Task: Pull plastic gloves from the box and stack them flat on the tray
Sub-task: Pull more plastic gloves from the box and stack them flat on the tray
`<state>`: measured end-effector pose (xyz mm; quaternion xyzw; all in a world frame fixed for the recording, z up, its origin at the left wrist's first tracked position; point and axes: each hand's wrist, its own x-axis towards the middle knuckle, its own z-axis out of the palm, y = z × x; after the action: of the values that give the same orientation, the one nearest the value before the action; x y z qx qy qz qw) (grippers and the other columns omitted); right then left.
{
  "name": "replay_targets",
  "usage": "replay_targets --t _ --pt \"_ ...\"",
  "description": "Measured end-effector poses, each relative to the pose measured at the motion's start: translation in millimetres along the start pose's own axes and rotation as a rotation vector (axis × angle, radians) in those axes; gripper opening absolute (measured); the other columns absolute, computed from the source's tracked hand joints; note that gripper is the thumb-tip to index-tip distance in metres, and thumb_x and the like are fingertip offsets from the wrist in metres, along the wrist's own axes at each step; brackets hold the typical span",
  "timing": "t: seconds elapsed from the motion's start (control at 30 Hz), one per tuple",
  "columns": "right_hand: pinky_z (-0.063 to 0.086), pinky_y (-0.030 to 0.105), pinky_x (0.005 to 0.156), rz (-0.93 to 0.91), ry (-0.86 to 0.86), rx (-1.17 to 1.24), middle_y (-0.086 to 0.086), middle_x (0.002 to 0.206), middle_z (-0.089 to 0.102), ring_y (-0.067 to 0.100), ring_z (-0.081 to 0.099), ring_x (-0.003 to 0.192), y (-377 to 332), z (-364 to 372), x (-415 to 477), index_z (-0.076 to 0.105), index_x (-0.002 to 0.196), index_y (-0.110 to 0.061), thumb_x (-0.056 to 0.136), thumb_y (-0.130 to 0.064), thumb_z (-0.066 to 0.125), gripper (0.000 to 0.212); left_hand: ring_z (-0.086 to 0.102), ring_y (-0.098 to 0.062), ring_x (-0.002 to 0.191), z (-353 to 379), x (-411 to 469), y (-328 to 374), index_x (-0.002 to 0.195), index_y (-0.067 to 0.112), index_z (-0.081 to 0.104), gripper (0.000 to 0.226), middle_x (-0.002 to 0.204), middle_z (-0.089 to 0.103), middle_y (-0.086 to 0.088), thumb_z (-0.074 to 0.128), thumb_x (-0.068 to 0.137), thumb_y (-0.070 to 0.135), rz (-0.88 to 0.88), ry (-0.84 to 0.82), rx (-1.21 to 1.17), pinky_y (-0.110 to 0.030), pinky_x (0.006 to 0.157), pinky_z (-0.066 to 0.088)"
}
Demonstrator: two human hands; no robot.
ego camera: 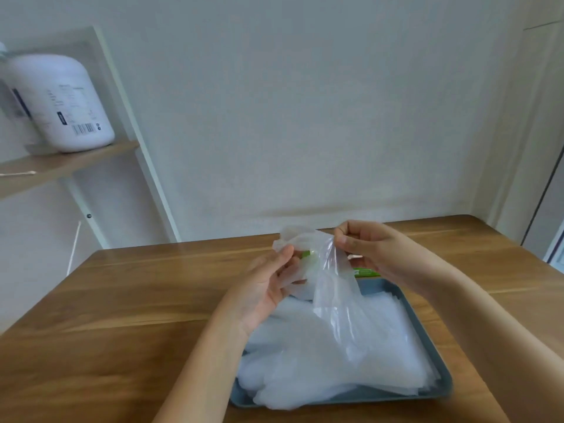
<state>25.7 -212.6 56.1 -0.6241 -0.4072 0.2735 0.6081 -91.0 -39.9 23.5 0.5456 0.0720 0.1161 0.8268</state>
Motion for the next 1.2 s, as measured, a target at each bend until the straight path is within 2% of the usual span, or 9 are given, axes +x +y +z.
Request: replay_targets --t 0.1,0.23,0.4,0.53,0.7,0.8,1.0,1.1,1.2 --pt "0.050 0.022 0.063 0.016 0.018 0.042 0.002 0.071 0.058 0.014 0.055 0.066 10.8 17.6 -10.9 0.052 0.083 -0.006 0.096 -0.009 0.049 0.014 0.064 -0.011 0.063 7.5 -9.2 -1.7 0.075 0.016 0.071 0.010 0.069 0.066 0.000 0.066 0.081 0.023 0.006 -0.042 0.065 -0.022 0.058 0.052" --pt "0.049 0.023 0.059 -0.018 0.053 0.025 -0.003 0.071 0.060 0.013 0.056 0.065 13.1 36.1 -25.6 0.052 0.089 -0.005 0.092 -0.029 0.052 0.024 0.064 -0.022 0.078 17.1 -12.8 -4.2 0.101 0.005 0.066 0.027 0.088 0.066 -0.012 0.068 0.084 0.027 -0.045 0.029 0.071 -0.028 0.068 0.053" --pt "0.053 0.032 0.083 -0.218 0.017 -0.203 -0.008 0.136 0.046 0.012 0.058 0.105 22.3 43.2 -47.7 0.040 0.135 -0.035 0.065 -0.058 0.077 0.083 0.065 -0.017 0.063 15.9 -17.8 2.9 0.093 0.006 0.062 0.026 0.063 0.069 -0.003 0.046 0.101 0.025 -0.088 0.177 0.000 -0.023 0.059 0.053" --pt "0.023 0.016 0.110 -0.336 0.023 -0.798 -0.025 0.153 0.007 0.002 0.010 0.144 20.2 58.1 -61.0 0.014 0.142 -0.056 0.056 -0.061 0.079 0.108 0.059 -0.016 0.064 7.7 -20.4 7.5 0.084 0.009 0.059 0.021 0.055 0.065 0.002 0.045 0.100 0.012 0.018 0.285 -0.087 -0.025 0.054 0.049" --pt "0.023 0.033 0.109 -0.505 0.309 -1.128 -0.008 0.152 0.021 0.016 0.006 0.146 36.3 86.8 -51.6 0.042 0.132 -0.038 0.077 -0.051 0.063 0.061 0.057 -0.009 0.041 5.6 -18.1 6.7 0.072 0.002 0.058 0.032 0.047 0.058 0.000 0.043 0.100 0.005 0.063 0.259 -0.127 -0.014 0.041 0.044" --pt "0.025 0.024 0.111 -0.625 0.446 -1.064 -0.001 0.134 0.050 0.021 0.030 0.138 29.8 91.3 -43.8 0.065 0.105 -0.023 0.090 -0.034 0.057 0.021 0.057 -0.014 0.062 3.9 -12.3 4.2 0.094 0.005 0.053 0.008 0.072 0.054 -0.005 0.051 0.094 0.013 0.050 0.284 -0.186 -0.018 0.050 0.046" --pt "0.041 0.018 0.076 -0.467 0.516 -0.884 -0.003 0.089 0.068 0.011 0.057 0.087 -23.3 86.5 -42.1 0.066 0.092 -0.013 0.090 -0.015 0.053 0.013 0.055 -0.019 0.077 -2.1 -10.0 4.4 0.100 0.011 0.058 0.008 0.087 0.055 -0.007 0.053 0.097 0.017 0.114 0.411 0.117 -0.021 0.064 0.047" --pt "0.043 0.020 0.067 -0.251 0.360 -0.924 -0.009 0.080 0.068 0.013 0.059 0.073 -58.7 73.5 -42.7 0.064 0.096 -0.026 0.089 -0.001 0.053 0.028 0.055 -0.012 0.111 -12.0 -11.6 5.6 0.114 0.022 0.055 0.021 0.116 0.056 0.003 0.055 0.097 0.033 0.165 0.383 0.173 -0.029 0.102 0.042" --pt "0.038 0.012 0.055 -0.071 0.081 -0.999 -0.009 0.065 0.057 0.004 0.048 0.056 -92.7 65.4 -39.0 0.066 0.103 -0.036 0.086 0.005 0.043 0.050 0.048 -0.007 0.124 -17.5 -15.0 10.2 0.127 0.029 0.050 0.060 0.130 0.055 0.009 0.063 0.079 0.063 0.176 0.161 0.202 -0.026 0.108 0.031"
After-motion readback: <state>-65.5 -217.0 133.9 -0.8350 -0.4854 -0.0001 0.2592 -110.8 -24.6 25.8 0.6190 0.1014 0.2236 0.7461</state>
